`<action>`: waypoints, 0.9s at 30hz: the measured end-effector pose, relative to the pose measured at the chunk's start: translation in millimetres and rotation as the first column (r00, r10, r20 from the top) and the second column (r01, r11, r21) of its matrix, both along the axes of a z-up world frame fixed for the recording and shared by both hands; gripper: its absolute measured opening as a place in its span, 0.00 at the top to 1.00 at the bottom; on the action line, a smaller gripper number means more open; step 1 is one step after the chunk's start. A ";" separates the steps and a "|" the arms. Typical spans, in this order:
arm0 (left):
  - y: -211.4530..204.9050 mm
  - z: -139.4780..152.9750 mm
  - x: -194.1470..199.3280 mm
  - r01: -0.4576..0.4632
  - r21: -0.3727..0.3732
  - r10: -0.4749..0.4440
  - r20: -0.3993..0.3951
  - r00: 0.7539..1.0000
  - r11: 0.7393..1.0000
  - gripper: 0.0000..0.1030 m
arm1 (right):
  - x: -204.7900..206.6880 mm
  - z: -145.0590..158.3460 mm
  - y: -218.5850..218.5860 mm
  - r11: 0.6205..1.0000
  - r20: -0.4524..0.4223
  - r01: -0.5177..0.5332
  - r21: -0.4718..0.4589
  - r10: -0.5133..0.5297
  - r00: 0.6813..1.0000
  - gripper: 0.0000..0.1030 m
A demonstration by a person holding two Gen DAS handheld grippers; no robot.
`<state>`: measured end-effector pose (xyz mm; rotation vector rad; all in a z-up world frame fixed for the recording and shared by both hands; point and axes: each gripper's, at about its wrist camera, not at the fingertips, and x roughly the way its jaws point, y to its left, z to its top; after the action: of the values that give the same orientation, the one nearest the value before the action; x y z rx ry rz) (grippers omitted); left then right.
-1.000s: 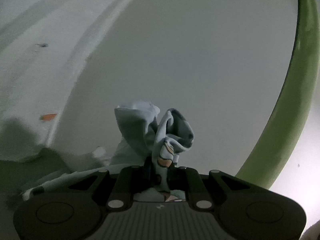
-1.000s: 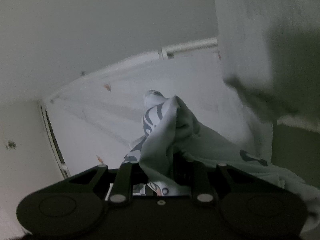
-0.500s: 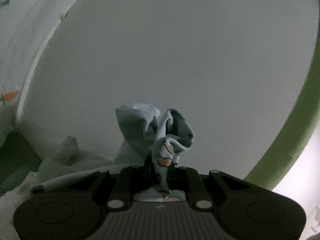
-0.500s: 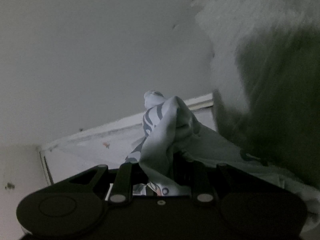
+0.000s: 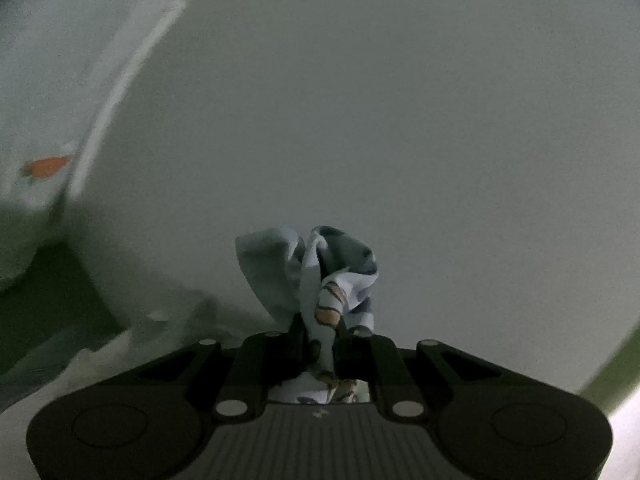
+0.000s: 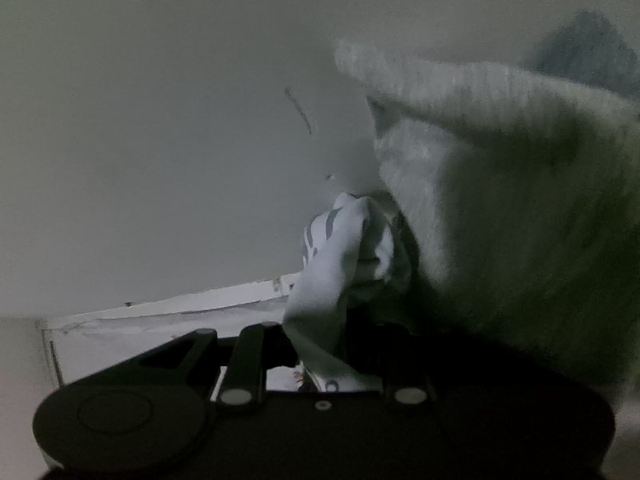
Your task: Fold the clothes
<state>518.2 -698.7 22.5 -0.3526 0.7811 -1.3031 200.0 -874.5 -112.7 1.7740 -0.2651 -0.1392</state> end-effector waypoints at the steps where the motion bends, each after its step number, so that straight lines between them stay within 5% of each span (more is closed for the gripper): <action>1: -0.1 -5.2 6.0 -0.019 0.014 0.019 -0.023 1.000 1.000 0.88 | -1.4 -0.1 -0.6 1.000 -0.015 0.005 0.005 -0.005 1.000 0.80; 8: -22.9 -28.5 32.9 -0.060 0.108 0.071 -0.102 0.992 0.992 0.88 | -12.4 11.0 4.0 0.999 -0.095 0.050 -0.003 -0.050 0.994 0.81; 14: -50.9 -30.4 34.8 -0.047 0.152 0.056 -0.051 0.997 0.987 0.87 | -25.5 20.9 15.0 0.996 -0.167 0.078 -0.032 -0.082 0.983 0.82; 18: -59.0 -49.6 32.4 -0.047 0.188 0.055 -0.038 0.998 0.981 0.85 | -28.8 -2.8 11.3 0.995 -0.209 0.089 0.048 -0.077 0.975 0.82; 24: -57.3 -75.2 43.3 -0.088 0.214 0.119 -0.137 0.983 0.973 0.61 | -30.4 -25.6 15.1 0.991 -0.210 0.079 0.104 -0.056 0.976 0.80; 27: -54.3 -75.5 47.7 -0.097 0.204 0.131 -0.161 0.978 0.974 0.58 | -31.0 -22.2 14.6 0.993 -0.224 0.060 0.097 -0.037 0.974 0.76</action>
<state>565.9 -753.0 -53.0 -0.3508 1.0131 -1.0871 169.0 -860.0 -134.8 1.8369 -0.1416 -0.3895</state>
